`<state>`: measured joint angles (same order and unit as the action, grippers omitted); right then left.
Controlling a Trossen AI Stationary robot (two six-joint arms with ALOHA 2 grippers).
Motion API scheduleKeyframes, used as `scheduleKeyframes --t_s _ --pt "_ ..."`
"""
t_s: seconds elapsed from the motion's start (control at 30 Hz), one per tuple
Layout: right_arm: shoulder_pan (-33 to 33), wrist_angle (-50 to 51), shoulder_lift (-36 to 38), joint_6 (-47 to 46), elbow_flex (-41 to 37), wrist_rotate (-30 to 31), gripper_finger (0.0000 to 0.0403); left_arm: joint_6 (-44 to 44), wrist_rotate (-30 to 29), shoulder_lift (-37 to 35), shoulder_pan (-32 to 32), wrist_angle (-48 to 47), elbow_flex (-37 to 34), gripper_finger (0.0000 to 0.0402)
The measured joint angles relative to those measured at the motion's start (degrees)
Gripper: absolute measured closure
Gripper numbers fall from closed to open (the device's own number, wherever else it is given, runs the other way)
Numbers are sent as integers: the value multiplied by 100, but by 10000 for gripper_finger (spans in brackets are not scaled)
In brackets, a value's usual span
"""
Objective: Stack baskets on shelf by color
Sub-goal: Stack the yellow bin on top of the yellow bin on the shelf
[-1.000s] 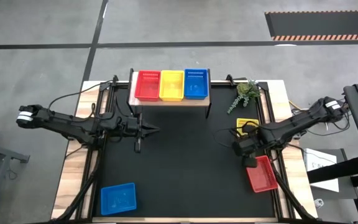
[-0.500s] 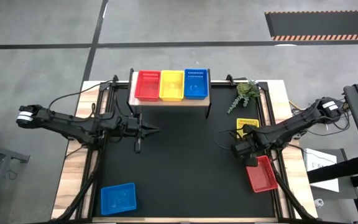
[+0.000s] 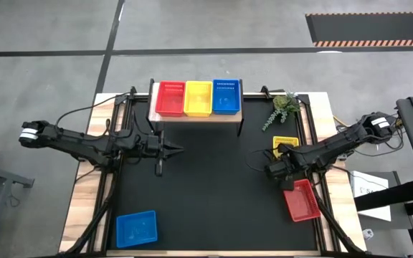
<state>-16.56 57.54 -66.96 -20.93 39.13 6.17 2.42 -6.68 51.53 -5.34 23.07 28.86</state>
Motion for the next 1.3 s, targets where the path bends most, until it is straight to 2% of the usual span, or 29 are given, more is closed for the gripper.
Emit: scheduleKeyframes --t_s 0.17,0.27,0.57,0.87,1.3 --pt "0 3 11 12 12 -20 387 0 0 0 0 2 2 402" --pt "0 9 11 -2 109 -22 390 26 0 0 0 2 0 402" --pt "0 302 -5 -204 965 -17 392 1181 -20 -313 0 15 317 402" --pt "-4 746 -684 -208 2584 135 392 1296 -136 -844 -2 -335 271 402" --pt "-4 2939 -2415 -970 5357 315 392 1298 -135 -780 -4 -663 260 402"
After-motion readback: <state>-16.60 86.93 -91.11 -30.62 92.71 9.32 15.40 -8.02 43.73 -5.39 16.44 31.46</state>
